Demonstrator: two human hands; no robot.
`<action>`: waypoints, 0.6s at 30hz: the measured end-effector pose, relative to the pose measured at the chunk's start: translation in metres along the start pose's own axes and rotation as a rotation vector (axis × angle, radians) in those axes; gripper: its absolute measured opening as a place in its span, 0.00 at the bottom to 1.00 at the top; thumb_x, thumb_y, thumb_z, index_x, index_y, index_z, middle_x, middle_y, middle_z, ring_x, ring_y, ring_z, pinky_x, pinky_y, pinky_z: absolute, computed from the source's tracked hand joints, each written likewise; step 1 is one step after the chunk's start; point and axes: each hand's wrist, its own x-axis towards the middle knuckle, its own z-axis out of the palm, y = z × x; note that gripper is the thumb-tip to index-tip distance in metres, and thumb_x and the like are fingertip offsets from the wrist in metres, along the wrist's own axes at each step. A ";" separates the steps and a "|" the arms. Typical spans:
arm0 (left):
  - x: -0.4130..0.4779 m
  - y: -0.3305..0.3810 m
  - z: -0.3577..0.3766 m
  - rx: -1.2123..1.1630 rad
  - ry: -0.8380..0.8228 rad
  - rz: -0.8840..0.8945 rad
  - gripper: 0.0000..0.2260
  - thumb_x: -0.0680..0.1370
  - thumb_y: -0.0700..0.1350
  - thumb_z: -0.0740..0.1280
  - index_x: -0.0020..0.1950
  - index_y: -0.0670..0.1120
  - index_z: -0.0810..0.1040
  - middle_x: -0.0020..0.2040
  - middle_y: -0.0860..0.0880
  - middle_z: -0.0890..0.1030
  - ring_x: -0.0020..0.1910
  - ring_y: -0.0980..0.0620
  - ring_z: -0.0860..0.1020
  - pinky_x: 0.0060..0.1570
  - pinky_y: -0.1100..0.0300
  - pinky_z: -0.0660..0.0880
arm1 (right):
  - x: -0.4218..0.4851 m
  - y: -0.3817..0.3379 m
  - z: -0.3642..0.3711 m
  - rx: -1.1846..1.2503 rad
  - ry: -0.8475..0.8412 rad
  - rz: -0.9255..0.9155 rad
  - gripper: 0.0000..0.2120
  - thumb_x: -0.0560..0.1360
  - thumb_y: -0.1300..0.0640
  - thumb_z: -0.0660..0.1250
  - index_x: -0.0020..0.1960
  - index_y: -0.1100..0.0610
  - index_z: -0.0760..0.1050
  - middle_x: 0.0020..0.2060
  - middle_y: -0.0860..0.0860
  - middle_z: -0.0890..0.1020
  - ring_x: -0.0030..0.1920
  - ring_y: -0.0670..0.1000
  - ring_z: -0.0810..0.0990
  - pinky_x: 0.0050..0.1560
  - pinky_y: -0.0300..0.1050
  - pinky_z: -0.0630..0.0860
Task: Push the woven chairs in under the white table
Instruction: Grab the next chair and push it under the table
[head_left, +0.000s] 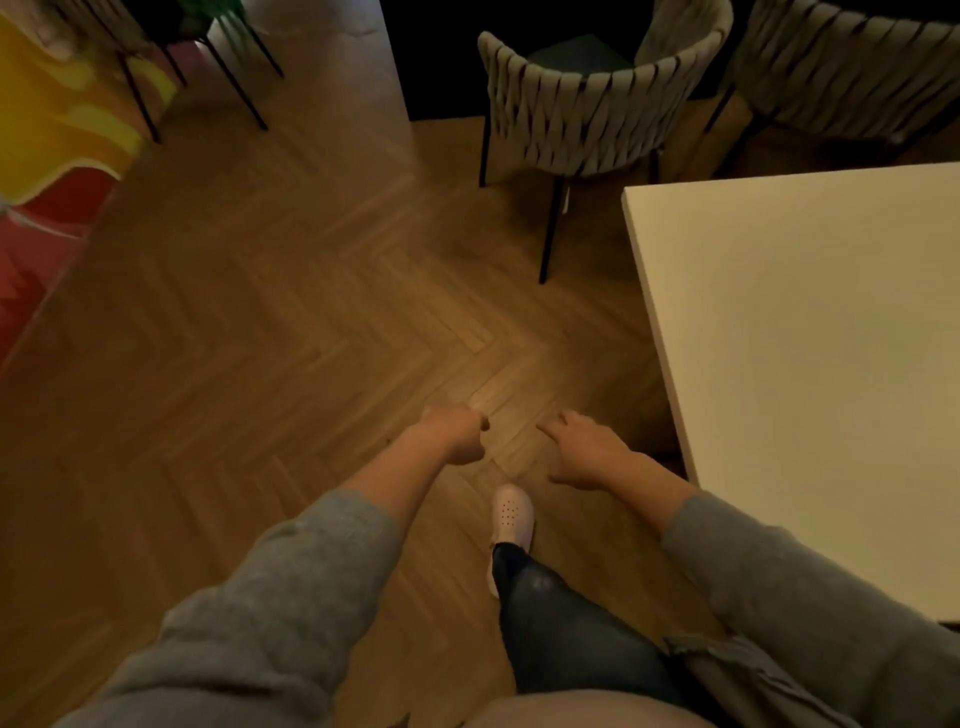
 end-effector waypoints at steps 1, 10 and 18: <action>0.018 -0.007 -0.020 0.012 0.001 0.002 0.22 0.81 0.48 0.62 0.76 0.51 0.65 0.72 0.45 0.69 0.69 0.45 0.69 0.67 0.51 0.66 | 0.021 0.002 -0.013 0.001 -0.011 0.013 0.37 0.76 0.48 0.67 0.79 0.50 0.52 0.75 0.57 0.59 0.73 0.59 0.62 0.70 0.54 0.65; 0.145 -0.056 -0.174 0.080 -0.009 0.067 0.22 0.81 0.48 0.61 0.76 0.51 0.65 0.72 0.46 0.70 0.71 0.44 0.68 0.71 0.45 0.60 | 0.146 0.027 -0.142 0.117 0.044 0.091 0.37 0.76 0.49 0.68 0.79 0.51 0.53 0.76 0.59 0.57 0.74 0.60 0.61 0.72 0.52 0.64; 0.274 -0.080 -0.306 0.120 0.032 0.124 0.24 0.80 0.48 0.62 0.76 0.51 0.63 0.75 0.43 0.63 0.73 0.42 0.62 0.73 0.40 0.53 | 0.261 0.063 -0.253 0.293 0.260 0.090 0.39 0.75 0.52 0.68 0.79 0.46 0.51 0.78 0.55 0.55 0.76 0.56 0.57 0.74 0.49 0.59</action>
